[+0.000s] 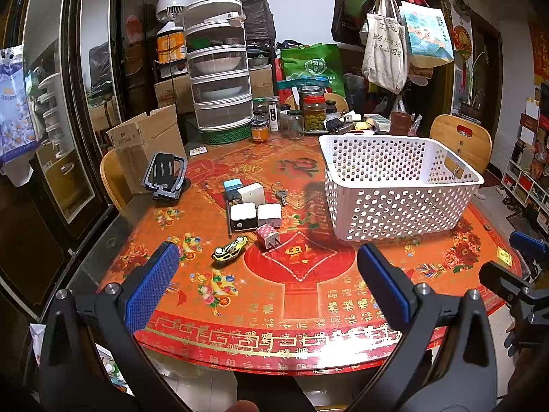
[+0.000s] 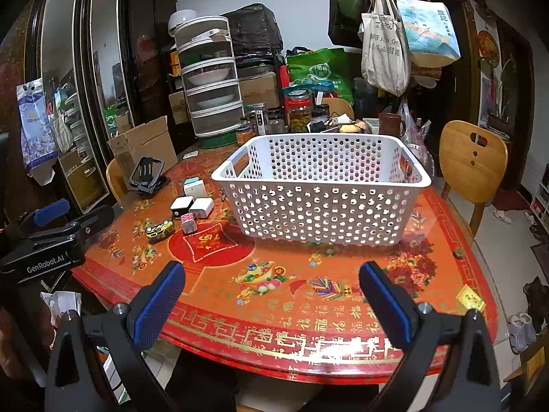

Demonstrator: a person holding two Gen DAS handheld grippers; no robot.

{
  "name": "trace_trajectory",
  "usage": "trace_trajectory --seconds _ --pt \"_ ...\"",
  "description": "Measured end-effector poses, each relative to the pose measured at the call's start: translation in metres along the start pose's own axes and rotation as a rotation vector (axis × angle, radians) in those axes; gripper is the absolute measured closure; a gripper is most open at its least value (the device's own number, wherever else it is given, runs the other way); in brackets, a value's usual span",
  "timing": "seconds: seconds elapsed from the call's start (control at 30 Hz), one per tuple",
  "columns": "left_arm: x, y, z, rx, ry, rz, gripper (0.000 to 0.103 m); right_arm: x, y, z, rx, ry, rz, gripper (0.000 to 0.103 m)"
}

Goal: Organize rigid objects

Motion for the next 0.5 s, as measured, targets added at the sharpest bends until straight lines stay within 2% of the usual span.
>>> trace_trajectory --seconds 0.5 --pt "0.0 -0.0001 -0.0006 0.001 -0.001 -0.002 0.001 -0.0006 -0.0005 -0.0004 0.0 0.001 -0.001 0.002"
Point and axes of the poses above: each gripper's, at about its wrist camera, not at the fingertips, and x roughly the way its jaws point, y to its left, z to its top, the point moved 10 cm from there along x, roughly the way its jaws point, and after that the axes turned 15 degrees about y, right-handed, at the moved point
